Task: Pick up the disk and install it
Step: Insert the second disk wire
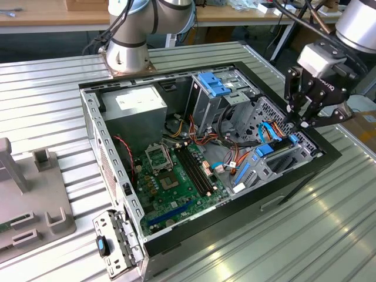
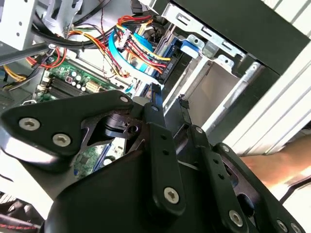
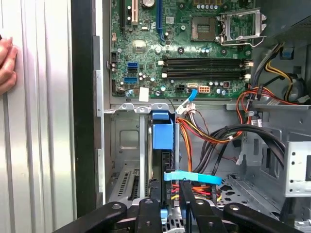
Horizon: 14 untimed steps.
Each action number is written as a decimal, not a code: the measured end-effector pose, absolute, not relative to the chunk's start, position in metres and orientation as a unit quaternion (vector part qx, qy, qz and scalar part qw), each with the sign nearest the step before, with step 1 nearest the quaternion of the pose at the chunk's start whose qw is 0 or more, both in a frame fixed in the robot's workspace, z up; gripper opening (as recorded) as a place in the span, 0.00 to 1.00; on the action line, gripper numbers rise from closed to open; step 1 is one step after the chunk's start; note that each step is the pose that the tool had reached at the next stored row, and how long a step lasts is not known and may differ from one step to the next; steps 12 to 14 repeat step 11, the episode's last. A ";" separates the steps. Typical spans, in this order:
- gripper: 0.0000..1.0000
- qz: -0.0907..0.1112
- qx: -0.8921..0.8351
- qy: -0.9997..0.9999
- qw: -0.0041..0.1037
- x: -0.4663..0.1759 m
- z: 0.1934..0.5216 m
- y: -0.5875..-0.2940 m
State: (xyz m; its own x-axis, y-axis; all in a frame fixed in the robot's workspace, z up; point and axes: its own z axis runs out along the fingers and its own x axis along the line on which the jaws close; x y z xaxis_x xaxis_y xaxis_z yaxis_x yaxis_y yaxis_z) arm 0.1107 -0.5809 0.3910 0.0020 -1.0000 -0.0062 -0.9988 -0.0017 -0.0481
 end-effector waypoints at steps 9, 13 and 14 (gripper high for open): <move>0.30 -0.015 -0.708 0.706 0.019 0.110 0.402 -0.579; 0.30 -0.015 -0.708 0.706 0.019 0.110 0.402 -0.579; 0.30 -0.015 -0.708 0.706 0.019 0.110 0.402 -0.579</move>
